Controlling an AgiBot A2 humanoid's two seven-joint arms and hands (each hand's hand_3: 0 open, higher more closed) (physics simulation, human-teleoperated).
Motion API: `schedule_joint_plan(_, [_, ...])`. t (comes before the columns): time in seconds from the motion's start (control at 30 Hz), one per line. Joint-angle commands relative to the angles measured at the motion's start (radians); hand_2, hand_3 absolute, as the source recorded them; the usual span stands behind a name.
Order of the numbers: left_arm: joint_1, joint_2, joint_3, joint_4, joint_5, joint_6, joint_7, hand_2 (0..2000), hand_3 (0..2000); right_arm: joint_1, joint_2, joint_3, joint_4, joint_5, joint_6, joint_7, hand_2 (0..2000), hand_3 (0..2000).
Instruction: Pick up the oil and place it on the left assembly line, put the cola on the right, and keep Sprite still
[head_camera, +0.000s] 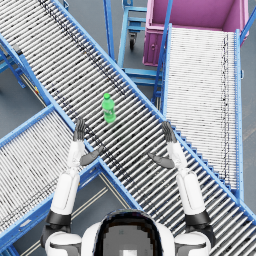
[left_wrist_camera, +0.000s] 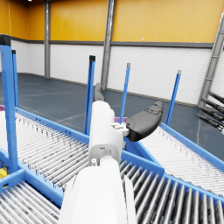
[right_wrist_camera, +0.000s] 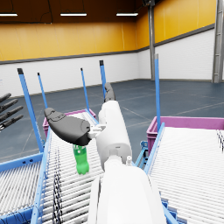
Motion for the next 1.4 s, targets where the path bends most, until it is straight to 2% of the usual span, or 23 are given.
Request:
schedule_joint_plan(0.03, [0.000, 0.000, 0.000, 0.000, 0.000, 0.000, 0.000, 0, 0, 0.000, 0.000, 0.000, 0.000, 0.000, 0.000, 0.000, 0, 0])
schedule_joint_plan(1.4, [0.000, 0.000, 0.000, 0.000, 0.000, 0.000, 0.000, 0, 0, 0.000, 0.000, 0.000, 0.000, 0.000, 0.000, 0.000, 0, 0])
